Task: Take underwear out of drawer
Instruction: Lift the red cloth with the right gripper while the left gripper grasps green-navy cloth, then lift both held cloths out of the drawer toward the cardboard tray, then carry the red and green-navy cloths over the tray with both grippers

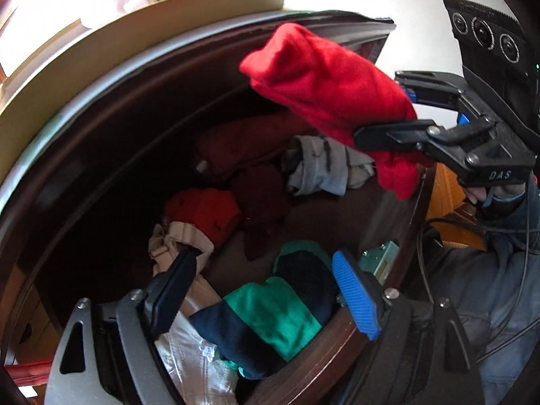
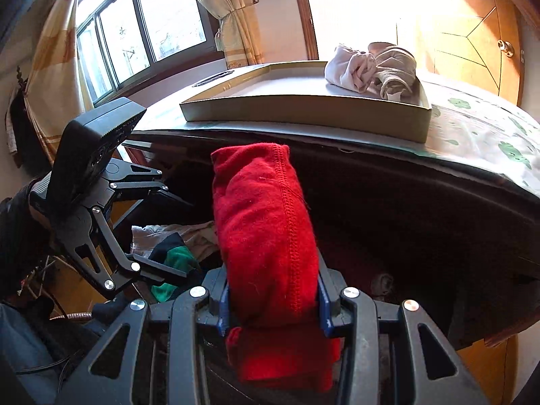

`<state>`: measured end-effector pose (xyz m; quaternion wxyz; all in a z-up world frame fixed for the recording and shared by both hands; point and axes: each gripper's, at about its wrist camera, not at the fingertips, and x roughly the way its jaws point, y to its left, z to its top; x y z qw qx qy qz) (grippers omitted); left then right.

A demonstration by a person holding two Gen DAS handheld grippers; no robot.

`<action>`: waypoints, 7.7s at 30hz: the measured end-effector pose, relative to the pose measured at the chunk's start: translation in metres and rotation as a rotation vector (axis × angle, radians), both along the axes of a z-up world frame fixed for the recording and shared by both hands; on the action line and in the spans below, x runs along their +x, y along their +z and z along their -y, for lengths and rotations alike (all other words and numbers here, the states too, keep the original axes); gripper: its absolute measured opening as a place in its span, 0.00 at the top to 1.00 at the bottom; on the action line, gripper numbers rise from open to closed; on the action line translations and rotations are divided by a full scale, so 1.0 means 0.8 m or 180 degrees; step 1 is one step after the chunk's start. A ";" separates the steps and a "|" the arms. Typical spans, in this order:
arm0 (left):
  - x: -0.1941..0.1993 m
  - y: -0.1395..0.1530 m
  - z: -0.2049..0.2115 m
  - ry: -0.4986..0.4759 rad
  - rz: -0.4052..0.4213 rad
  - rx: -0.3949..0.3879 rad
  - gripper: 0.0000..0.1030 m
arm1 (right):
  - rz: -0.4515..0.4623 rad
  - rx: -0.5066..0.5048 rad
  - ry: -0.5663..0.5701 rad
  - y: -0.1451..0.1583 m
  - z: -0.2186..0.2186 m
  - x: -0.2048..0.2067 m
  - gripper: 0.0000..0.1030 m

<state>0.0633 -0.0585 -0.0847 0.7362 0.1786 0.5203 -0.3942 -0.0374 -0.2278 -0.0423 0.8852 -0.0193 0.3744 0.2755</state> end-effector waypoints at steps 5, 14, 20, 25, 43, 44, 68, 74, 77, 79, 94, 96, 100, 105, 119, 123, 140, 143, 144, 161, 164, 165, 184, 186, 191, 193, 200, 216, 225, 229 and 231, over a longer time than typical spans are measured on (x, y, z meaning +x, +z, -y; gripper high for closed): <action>0.013 -0.015 -0.002 -0.0144 -0.0428 0.0012 0.36 | -0.0014 0.0045 -0.0013 -0.004 0.003 0.001 0.59; 0.014 -0.033 -0.004 -0.0311 -0.0767 0.0090 0.40 | -0.0040 0.0072 -0.0006 -0.009 0.001 0.004 0.59; 0.016 -0.050 0.010 -0.0370 -0.0879 0.0176 0.40 | -0.0069 0.0072 0.0028 -0.015 -0.006 0.005 0.59; 0.019 -0.057 0.016 -0.0323 -0.0940 0.0220 0.39 | -0.0089 0.0080 0.0029 -0.018 -0.008 0.005 0.59; -0.047 0.015 -0.043 0.0169 -0.0163 -0.0507 0.81 | -0.0040 0.0240 -0.0118 -0.019 0.000 -0.002 0.59; -0.050 0.018 -0.048 0.0265 -0.0099 -0.0554 0.81 | -0.0032 0.0256 -0.0130 -0.018 0.001 -0.002 0.59; -0.071 0.046 -0.090 0.1415 0.0925 -0.1136 0.82 | 0.0050 0.0475 -0.0286 -0.015 0.007 -0.005 0.59; -0.077 0.050 -0.082 0.1451 0.1136 -0.1121 0.82 | 0.0098 0.0518 -0.0283 -0.012 0.005 -0.007 0.59; -0.080 0.056 -0.079 0.1448 0.1232 -0.1172 0.82 | 0.0129 0.0537 -0.0282 -0.010 0.004 -0.008 0.59; -0.083 0.060 -0.078 0.1452 0.1297 -0.1174 0.82 | 0.0155 0.0541 -0.0283 -0.008 0.003 -0.009 0.59; -0.104 0.075 -0.090 0.1481 0.1589 -0.1245 0.82 | 0.0318 0.0570 -0.0262 0.000 0.001 -0.018 0.59; -0.108 0.075 -0.089 0.1472 0.1650 -0.1235 0.82 | 0.0332 0.0582 -0.0260 0.000 0.001 -0.018 0.59; -0.112 0.076 -0.089 0.1454 0.1715 -0.1266 0.82 | 0.0364 0.0598 -0.0249 0.001 0.000 -0.021 0.59; -0.116 0.080 -0.093 0.1478 0.1816 -0.1301 0.82 | 0.0418 0.0625 -0.0231 0.004 0.000 -0.024 0.59; -0.127 0.088 -0.101 0.1507 0.2057 -0.1412 0.82 | 0.0556 0.0681 -0.0219 0.011 0.001 -0.037 0.59; -0.132 0.091 -0.101 0.1496 0.2154 -0.1426 0.82 | 0.0619 0.0705 -0.0208 0.015 0.002 -0.039 0.59; -0.148 0.113 -0.108 0.1597 0.2587 -0.1509 0.82 | 0.0878 0.0720 -0.0164 0.031 0.002 -0.048 0.59; -0.151 0.118 -0.108 0.1616 0.2690 -0.1496 0.82 | 0.0941 0.0727 -0.0155 0.035 0.002 -0.051 0.59; -0.151 0.119 -0.108 0.1618 0.2704 -0.1501 0.82 | 0.0958 0.0723 -0.0154 0.036 0.002 -0.051 0.59; -0.138 0.133 -0.109 0.1725 0.2872 -0.1451 0.82 | 0.1014 0.0644 -0.0180 0.049 -0.002 -0.042 0.59; -0.134 0.135 -0.110 0.1739 0.2873 -0.1435 0.82 | 0.1026 0.0629 -0.0180 0.052 -0.003 -0.038 0.59; -0.132 0.136 -0.110 0.1742 0.2870 -0.1431 0.82 | 0.1026 0.0625 -0.0176 0.053 -0.003 -0.038 0.59; -0.081 0.167 -0.114 0.1806 0.2765 -0.1380 0.82 | 0.1079 0.0519 -0.0132 0.089 -0.014 0.004 0.59; -0.075 0.170 -0.115 0.1814 0.2771 -0.1363 0.82 | 0.1060 0.0519 -0.0138 0.092 -0.013 0.009 0.59; -0.058 0.175 -0.116 0.1853 0.2688 -0.1325 0.82 | 0.1021 0.0483 -0.0151 0.097 -0.013 0.023 0.59; -0.051 0.178 -0.116 0.1862 0.2667 -0.1318 0.82 | 0.1001 0.0455 -0.0151 0.101 -0.013 0.030 0.59; -0.029 0.192 -0.116 0.1850 0.2720 -0.1255 0.82 | 0.1031 0.0361 -0.0130 0.125 -0.019 0.053 0.59; 0.040 0.209 -0.117 0.1856 0.2523 -0.1128 0.82 | 0.0930 0.0126 -0.0103 0.146 -0.044 0.119 0.59; 0.082 0.218 -0.117 0.1915 0.2395 -0.1047 0.82 | 0.0804 0.0072 -0.0097 0.156 -0.057 0.157 0.59; 0.100 0.217 -0.114 0.1927 0.2359 -0.0982 0.82 | 0.0767 -0.0001 -0.0078 0.161 -0.067 0.175 0.59; 0.110 0.216 -0.112 0.1918 0.2353 -0.0925 0.82 | 0.0728 -0.0031 -0.0079 0.163 -0.072 0.185 0.59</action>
